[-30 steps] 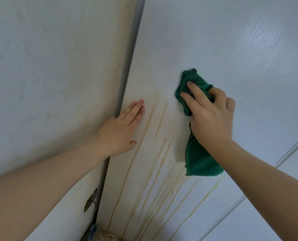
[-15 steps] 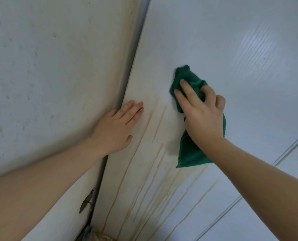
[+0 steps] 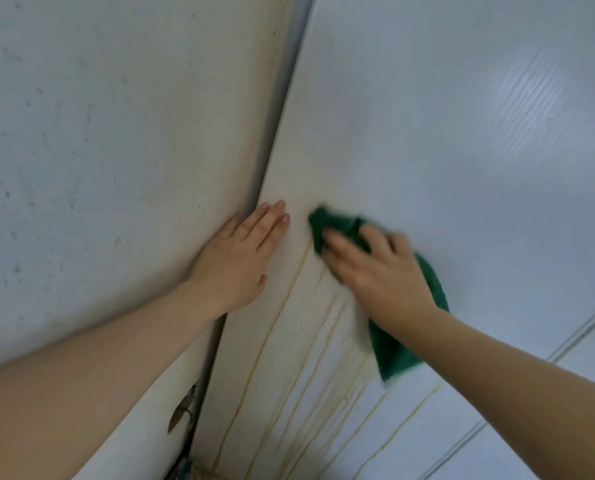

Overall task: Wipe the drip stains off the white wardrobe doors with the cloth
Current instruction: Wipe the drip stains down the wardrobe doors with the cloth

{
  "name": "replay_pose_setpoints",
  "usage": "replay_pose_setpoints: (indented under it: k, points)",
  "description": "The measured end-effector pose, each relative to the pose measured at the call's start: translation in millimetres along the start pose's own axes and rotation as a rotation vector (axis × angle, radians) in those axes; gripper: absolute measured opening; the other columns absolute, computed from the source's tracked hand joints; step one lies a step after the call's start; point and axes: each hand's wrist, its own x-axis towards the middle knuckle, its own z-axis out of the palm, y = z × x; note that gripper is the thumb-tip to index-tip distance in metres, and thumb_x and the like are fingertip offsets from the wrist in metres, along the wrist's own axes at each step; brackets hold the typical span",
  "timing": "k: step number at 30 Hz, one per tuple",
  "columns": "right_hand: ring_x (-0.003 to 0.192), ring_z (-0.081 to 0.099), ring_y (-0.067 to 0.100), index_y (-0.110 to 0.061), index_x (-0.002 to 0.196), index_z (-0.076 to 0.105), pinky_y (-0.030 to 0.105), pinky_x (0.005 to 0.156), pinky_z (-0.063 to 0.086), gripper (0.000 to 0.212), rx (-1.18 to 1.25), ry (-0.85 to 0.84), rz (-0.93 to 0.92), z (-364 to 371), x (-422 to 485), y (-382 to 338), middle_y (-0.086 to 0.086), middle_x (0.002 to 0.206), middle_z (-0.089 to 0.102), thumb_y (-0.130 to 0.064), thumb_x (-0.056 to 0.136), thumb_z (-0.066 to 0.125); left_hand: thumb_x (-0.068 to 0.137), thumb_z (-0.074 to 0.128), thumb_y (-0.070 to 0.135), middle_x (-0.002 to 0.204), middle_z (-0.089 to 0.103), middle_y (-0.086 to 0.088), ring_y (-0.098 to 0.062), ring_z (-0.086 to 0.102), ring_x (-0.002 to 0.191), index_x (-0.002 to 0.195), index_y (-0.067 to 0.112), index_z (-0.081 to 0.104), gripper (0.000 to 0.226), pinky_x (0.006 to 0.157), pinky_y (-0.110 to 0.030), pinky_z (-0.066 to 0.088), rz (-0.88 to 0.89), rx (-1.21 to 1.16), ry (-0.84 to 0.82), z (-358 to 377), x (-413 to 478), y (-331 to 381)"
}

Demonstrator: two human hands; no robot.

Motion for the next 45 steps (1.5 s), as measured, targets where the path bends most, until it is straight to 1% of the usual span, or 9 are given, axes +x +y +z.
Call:
replay_pose_setpoints:
  k: [4,11,15,17,23,27,31,38,45]
  points:
    - [0.099,0.045,0.027,-0.025,0.099,0.074,0.035,0.072,0.029,0.037,0.006,-0.073,-0.385,-6,-14,28,-0.006,0.117,0.066,-0.014,0.094,0.039,0.096,0.039,0.036,0.125,-0.054,0.000,-0.014,-0.030,0.136,0.123,0.014,-0.042,0.089,0.116,-0.032,-0.001,0.024,-0.074,-0.014,4,2,-1]
    - [0.100,0.037,0.031,-0.017,0.105,0.070,0.038,0.070,0.024,0.038,-0.009,0.127,0.163,-3,52,32,0.004,0.121,0.064,-0.011,0.084,0.039,0.095,0.039,0.036,0.128,-0.051,0.002,-0.011,-0.029,0.135,0.122,0.015,-0.042,0.088,0.116,-0.030,0.005,0.009,-0.140,0.042,5,0,0]
    - [0.099,0.043,0.028,-0.024,0.100,0.073,0.037,0.075,0.029,0.032,0.041,-0.054,-0.366,1,10,16,-0.004,0.118,0.065,-0.015,0.083,0.047,0.096,0.040,0.026,0.134,-0.044,0.002,-0.017,-0.011,0.144,0.126,0.014,-0.037,0.083,0.110,-0.020,-0.006,-0.084,-0.311,0.165,1,-1,2]
    - [0.097,0.049,0.027,-0.023,0.098,0.074,0.036,0.074,0.031,0.032,0.049,-0.023,-0.399,-7,23,44,-0.003,0.116,0.067,-0.014,0.085,0.045,0.096,0.039,0.020,0.139,-0.040,0.003,-0.017,-0.004,0.145,0.131,0.012,-0.034,0.081,0.109,-0.017,-0.002,-0.161,-0.394,0.206,0,1,5]
    - [0.101,0.042,0.033,-0.019,0.099,0.072,0.034,0.068,0.020,0.039,-0.041,0.198,0.197,-15,115,79,0.003,0.119,0.065,-0.014,0.077,0.040,0.090,0.041,0.006,0.156,0.018,-0.003,-0.023,0.032,0.137,0.150,0.016,-0.008,0.078,0.109,-0.032,0.033,-0.396,-0.815,0.138,-1,16,0]
    - [0.099,0.043,0.027,-0.026,0.086,0.073,0.034,0.073,0.025,0.023,0.055,0.058,-0.117,9,66,8,-0.006,0.111,0.067,-0.020,0.078,0.053,0.084,0.041,-0.001,0.148,0.038,-0.002,-0.022,0.041,0.132,0.150,0.023,0.017,0.074,0.108,-0.037,0.036,-0.380,-0.950,0.169,11,15,-5]
    - [0.099,0.041,0.024,-0.028,0.086,0.074,0.034,0.076,0.029,0.035,0.121,-0.079,-0.402,2,20,20,-0.009,0.111,0.068,-0.021,0.083,0.040,0.084,0.042,-0.001,0.150,0.032,0.009,-0.011,0.033,0.136,0.150,0.034,0.013,0.079,0.112,-0.035,0.033,-0.342,-1.062,0.129,21,8,-5]
    - [0.099,0.034,0.030,-0.020,0.096,0.073,0.035,0.069,0.021,0.043,0.066,0.146,0.178,-8,93,44,0.000,0.117,0.066,-0.013,0.076,0.036,0.085,0.050,0.002,0.157,0.010,0.007,-0.009,0.015,0.143,0.151,0.021,0.000,0.085,0.116,-0.024,0.016,-0.334,-0.936,0.082,11,5,0]
    - [0.099,0.040,0.024,-0.028,0.083,0.075,0.033,0.074,0.028,0.039,0.140,-0.121,-0.302,6,2,-1,-0.011,0.111,0.068,-0.018,0.082,0.038,0.085,0.056,0.010,0.158,0.007,0.004,-0.014,0.020,0.142,0.149,0.021,-0.010,0.093,0.107,-0.018,0.021,-0.321,-0.797,0.058,11,1,2]
